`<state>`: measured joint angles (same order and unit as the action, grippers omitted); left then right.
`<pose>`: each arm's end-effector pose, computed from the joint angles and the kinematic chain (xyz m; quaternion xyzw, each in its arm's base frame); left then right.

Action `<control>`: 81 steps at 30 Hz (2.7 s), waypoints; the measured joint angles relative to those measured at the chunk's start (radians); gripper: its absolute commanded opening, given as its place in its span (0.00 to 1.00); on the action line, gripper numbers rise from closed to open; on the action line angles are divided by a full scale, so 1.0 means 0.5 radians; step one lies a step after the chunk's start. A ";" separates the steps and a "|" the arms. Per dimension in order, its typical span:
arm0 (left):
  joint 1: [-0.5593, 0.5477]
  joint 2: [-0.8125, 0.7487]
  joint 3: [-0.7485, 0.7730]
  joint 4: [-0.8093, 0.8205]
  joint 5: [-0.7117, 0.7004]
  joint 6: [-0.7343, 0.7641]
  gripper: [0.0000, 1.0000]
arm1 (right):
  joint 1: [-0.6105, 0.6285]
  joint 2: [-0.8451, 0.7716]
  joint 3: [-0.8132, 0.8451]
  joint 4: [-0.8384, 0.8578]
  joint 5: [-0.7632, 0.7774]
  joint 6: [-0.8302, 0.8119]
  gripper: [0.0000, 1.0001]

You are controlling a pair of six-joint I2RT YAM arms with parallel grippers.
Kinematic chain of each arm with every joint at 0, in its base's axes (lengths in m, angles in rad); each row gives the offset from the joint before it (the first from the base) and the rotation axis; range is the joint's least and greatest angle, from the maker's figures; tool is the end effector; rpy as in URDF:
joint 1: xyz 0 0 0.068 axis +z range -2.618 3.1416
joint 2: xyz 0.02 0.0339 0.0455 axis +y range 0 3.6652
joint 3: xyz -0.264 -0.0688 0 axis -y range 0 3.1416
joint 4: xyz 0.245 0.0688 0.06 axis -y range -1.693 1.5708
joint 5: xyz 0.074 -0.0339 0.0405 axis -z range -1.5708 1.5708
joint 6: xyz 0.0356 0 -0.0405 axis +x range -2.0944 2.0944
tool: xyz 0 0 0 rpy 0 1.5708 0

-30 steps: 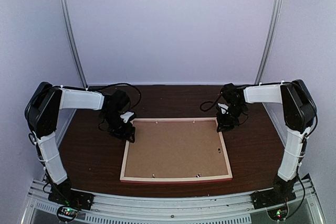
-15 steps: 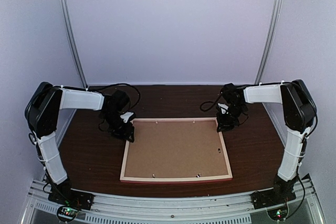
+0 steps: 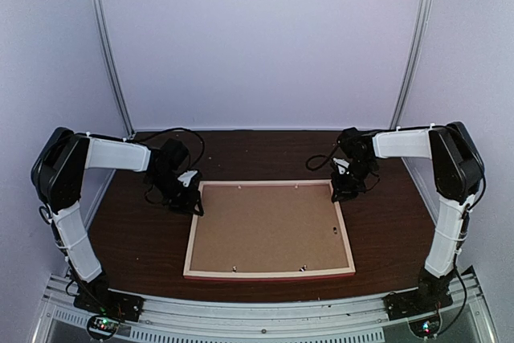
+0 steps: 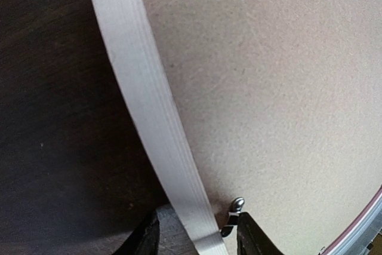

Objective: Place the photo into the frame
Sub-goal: Press the fastener onto the backboard.

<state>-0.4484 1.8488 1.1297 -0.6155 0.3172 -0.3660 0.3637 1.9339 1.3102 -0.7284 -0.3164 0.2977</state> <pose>0.3030 -0.1581 0.1463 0.0590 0.9790 -0.1901 0.0447 0.3429 0.1424 0.1606 -0.0496 0.9805 0.1831 0.0511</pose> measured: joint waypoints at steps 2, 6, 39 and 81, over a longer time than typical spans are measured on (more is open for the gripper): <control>0.002 0.000 -0.006 0.013 0.008 -0.006 0.44 | 0.000 0.000 -0.002 0.001 0.000 0.001 0.11; 0.009 -0.005 -0.021 0.039 0.031 -0.014 0.44 | 0.000 0.000 -0.005 0.007 -0.001 0.002 0.11; -0.020 -0.072 -0.021 -0.089 -0.150 -0.015 0.51 | -0.001 -0.001 -0.014 0.018 -0.019 0.003 0.11; -0.179 -0.049 0.078 -0.241 -0.490 -0.089 0.43 | -0.003 -0.017 -0.043 0.056 -0.035 0.003 0.11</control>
<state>-0.5381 1.8244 1.1687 -0.7361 0.0723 -0.4107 0.3622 1.9255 1.2888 -0.7002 -0.3340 0.2993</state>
